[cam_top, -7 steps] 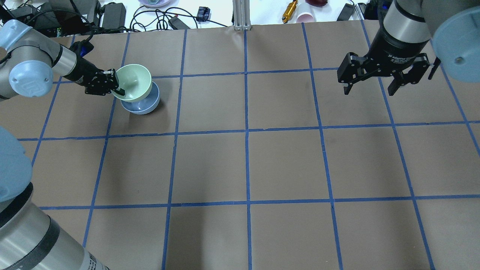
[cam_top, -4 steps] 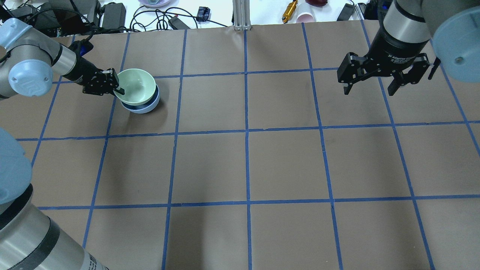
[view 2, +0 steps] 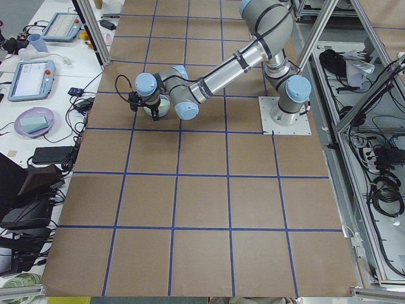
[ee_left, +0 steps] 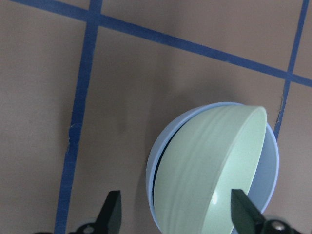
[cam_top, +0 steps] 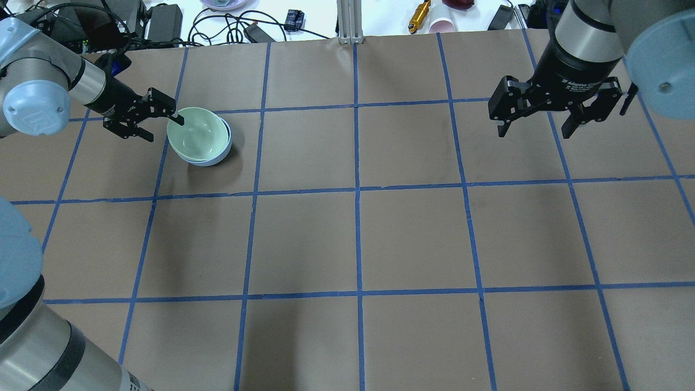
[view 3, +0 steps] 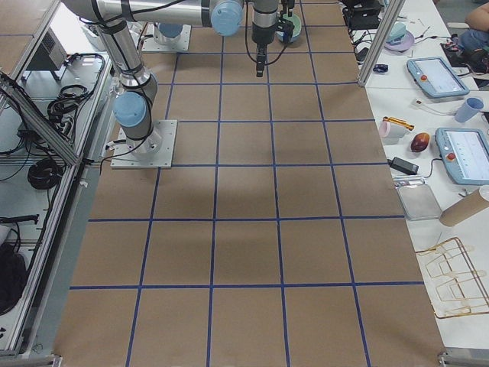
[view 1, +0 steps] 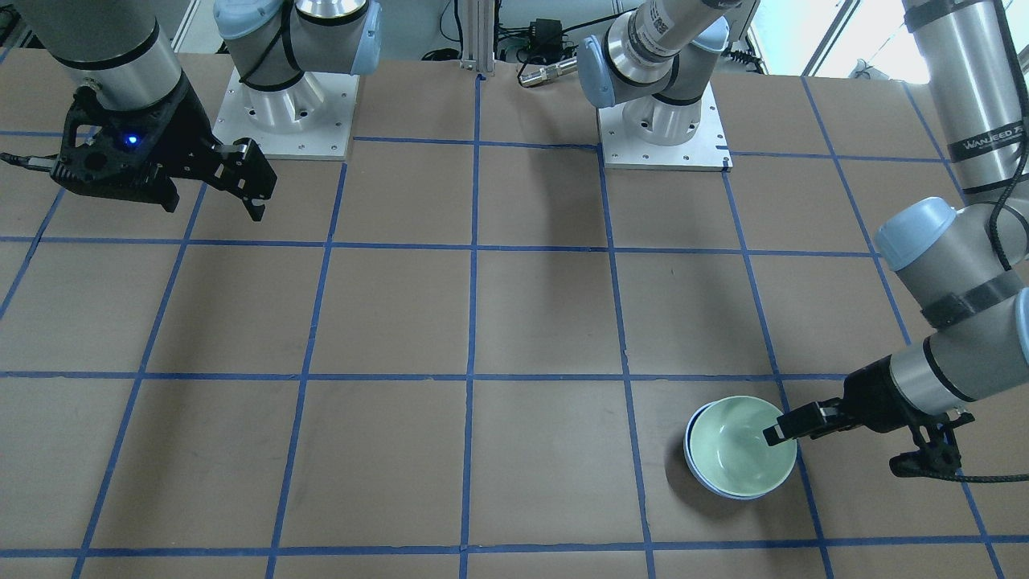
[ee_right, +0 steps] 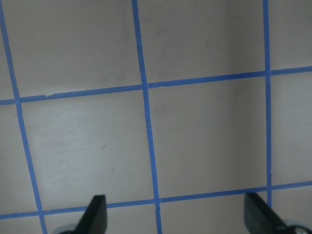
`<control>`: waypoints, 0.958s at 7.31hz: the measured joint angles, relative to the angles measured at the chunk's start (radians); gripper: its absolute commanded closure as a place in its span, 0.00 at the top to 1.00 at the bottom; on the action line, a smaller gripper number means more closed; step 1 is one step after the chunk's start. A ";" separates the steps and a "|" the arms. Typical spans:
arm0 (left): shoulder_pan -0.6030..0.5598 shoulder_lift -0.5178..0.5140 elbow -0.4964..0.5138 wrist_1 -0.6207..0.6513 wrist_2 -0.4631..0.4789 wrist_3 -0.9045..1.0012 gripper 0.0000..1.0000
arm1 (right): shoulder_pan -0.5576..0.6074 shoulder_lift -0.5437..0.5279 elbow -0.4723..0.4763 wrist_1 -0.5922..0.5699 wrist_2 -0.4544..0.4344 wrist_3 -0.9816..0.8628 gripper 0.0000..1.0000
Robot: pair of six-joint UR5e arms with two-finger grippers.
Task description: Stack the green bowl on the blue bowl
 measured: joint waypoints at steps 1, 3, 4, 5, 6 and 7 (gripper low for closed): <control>-0.022 0.032 0.012 -0.029 0.044 -0.008 1.00 | 0.000 0.000 0.000 0.000 0.000 0.000 1.00; -0.101 0.097 0.085 -0.143 0.141 -0.082 1.00 | 0.000 0.000 0.000 0.000 0.000 0.000 1.00; -0.156 0.132 0.114 -0.188 0.174 -0.139 1.00 | 0.000 0.000 0.000 0.000 0.000 0.000 1.00; -0.220 0.170 0.124 -0.216 0.224 -0.182 1.00 | 0.000 0.000 0.000 0.000 0.000 0.000 1.00; -0.287 0.210 0.127 -0.240 0.290 -0.209 1.00 | 0.000 0.000 0.000 0.000 0.000 0.000 1.00; -0.345 0.251 0.127 -0.275 0.332 -0.231 1.00 | 0.000 0.000 0.000 0.000 0.000 0.000 1.00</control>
